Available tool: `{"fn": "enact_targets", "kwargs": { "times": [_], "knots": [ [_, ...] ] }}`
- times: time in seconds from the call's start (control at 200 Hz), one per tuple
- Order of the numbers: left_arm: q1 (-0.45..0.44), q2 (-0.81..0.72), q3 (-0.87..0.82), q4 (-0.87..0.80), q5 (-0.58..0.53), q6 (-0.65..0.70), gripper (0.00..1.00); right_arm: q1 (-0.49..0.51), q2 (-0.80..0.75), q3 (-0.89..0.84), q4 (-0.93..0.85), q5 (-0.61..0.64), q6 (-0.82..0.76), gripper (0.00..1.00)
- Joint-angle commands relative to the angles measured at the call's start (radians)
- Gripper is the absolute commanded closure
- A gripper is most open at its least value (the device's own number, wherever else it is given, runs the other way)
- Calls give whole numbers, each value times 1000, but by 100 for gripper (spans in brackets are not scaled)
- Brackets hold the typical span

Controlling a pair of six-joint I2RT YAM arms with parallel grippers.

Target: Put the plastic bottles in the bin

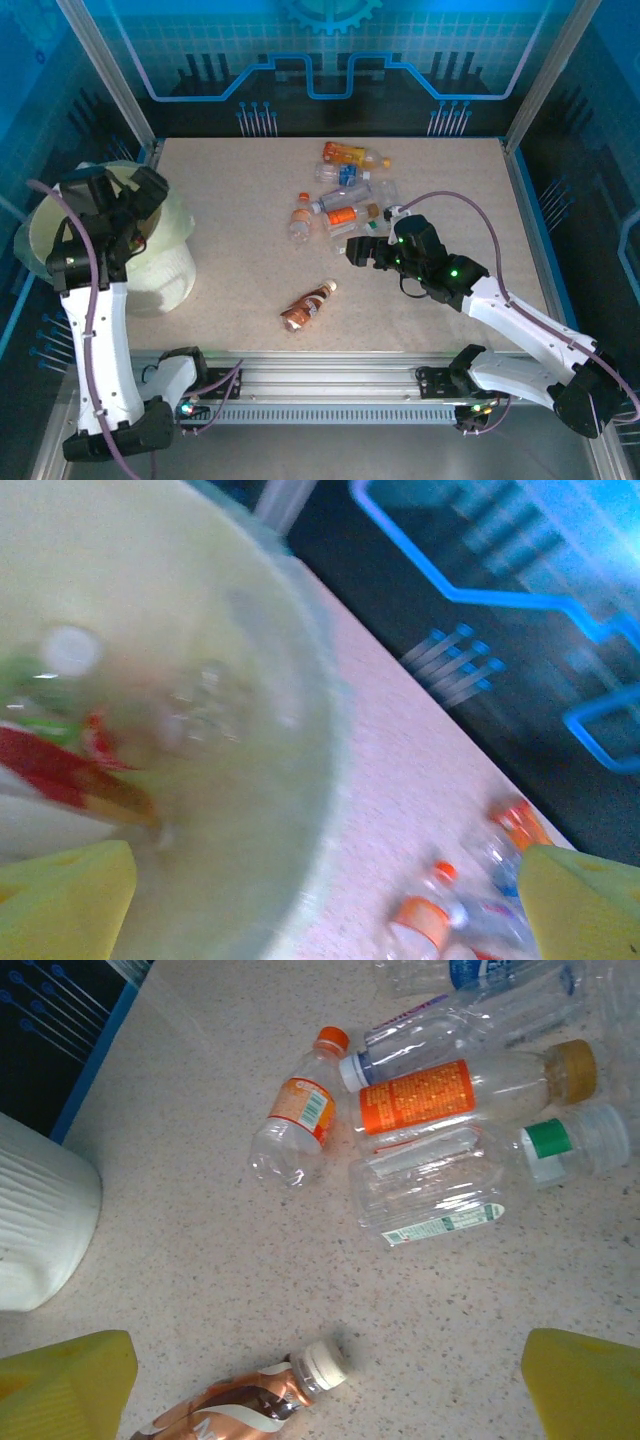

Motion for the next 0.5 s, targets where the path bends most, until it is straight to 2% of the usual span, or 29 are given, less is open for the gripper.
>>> {"fn": "enact_targets", "kwargs": {
  "times": [0.0, 0.145, 0.285, 0.425, 0.495],
  "knots": [
    [-130, -16, -23, 84, 124, 45, 1, 14, -11, 6, -57, 89, 41, 0],
    [-334, -1, -93, 120, 160, 64, 1, 8, -17, 4, -119, 162, 91, 0],
    [-526, 47, -169, 70, 95, 92, 1, -1, -31, -5, -157, 199, 132, 0],
    [-707, 118, -267, 61, 85, 108, 1, -10, -53, -22, -164, 215, 152, 0],
    [-814, 175, -293, 52, 19, 102, 1, -16, -59, -25, -168, 221, 158, 0]
  ]
}}
